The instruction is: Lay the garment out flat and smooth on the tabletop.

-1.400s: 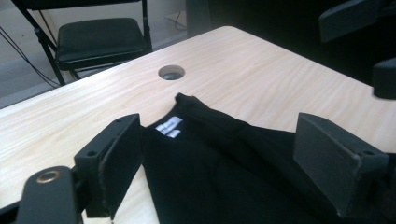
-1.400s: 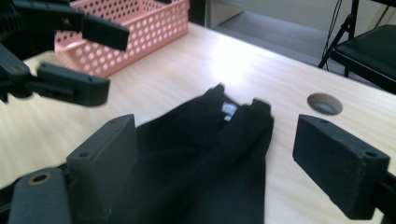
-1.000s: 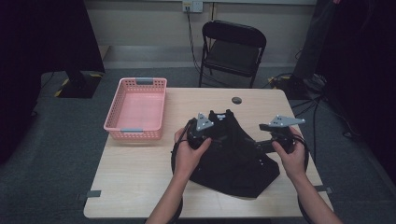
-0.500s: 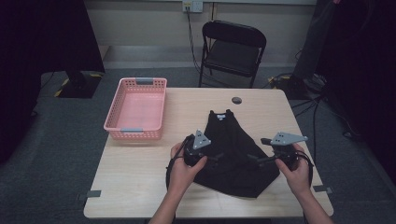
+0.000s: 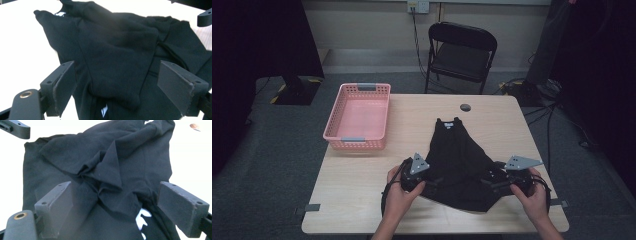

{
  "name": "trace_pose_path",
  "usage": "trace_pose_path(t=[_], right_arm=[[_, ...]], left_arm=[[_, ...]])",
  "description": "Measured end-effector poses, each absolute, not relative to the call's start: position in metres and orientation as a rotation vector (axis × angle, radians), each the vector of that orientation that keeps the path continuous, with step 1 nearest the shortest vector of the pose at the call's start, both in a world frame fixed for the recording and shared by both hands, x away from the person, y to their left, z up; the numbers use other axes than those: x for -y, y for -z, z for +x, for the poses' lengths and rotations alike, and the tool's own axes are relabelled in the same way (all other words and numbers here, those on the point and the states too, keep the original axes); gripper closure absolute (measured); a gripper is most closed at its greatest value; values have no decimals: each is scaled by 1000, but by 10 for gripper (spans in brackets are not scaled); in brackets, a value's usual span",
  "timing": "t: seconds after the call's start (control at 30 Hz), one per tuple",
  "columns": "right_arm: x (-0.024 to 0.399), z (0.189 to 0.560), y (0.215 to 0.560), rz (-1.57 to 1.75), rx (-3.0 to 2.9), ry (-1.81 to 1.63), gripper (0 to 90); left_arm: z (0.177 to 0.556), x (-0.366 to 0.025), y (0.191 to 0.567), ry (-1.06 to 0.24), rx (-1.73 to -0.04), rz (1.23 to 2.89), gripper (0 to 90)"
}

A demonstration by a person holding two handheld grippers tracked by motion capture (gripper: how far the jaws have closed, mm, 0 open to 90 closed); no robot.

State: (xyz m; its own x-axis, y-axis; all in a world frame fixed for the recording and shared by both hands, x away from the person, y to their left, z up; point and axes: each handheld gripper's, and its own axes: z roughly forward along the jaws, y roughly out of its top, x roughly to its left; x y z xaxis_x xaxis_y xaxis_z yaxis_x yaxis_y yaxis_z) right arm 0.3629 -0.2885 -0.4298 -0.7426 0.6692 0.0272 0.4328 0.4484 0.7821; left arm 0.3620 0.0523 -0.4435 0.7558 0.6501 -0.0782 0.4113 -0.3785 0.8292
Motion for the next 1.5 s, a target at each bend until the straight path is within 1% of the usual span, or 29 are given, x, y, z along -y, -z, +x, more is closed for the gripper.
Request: trace_pose_path(t=[0.4, 0.77, 1.03, 1.2, 1.5], right_arm=[[304, 349, 453, 979, -2448, -1138, 124], [316, 334, 477, 999, -2500, -1072, 127], [316, 333, 479, 1004, -2499, -1069, 118], [316, 333, 480, 1012, -2506, -1069, 116], [316, 333, 480, 1019, -2503, -1068, 115]], left_arm=[[348, -61, 465, -290, -798, 2060, 160], [340, -69, 478, -294, -800, 2114, 161], [339, -72, 487, -288, -785, 2162, 150], [338, -77, 493, -290, -748, 2121, 136], [338, -77, 493, -290, -745, 2122, 127]])
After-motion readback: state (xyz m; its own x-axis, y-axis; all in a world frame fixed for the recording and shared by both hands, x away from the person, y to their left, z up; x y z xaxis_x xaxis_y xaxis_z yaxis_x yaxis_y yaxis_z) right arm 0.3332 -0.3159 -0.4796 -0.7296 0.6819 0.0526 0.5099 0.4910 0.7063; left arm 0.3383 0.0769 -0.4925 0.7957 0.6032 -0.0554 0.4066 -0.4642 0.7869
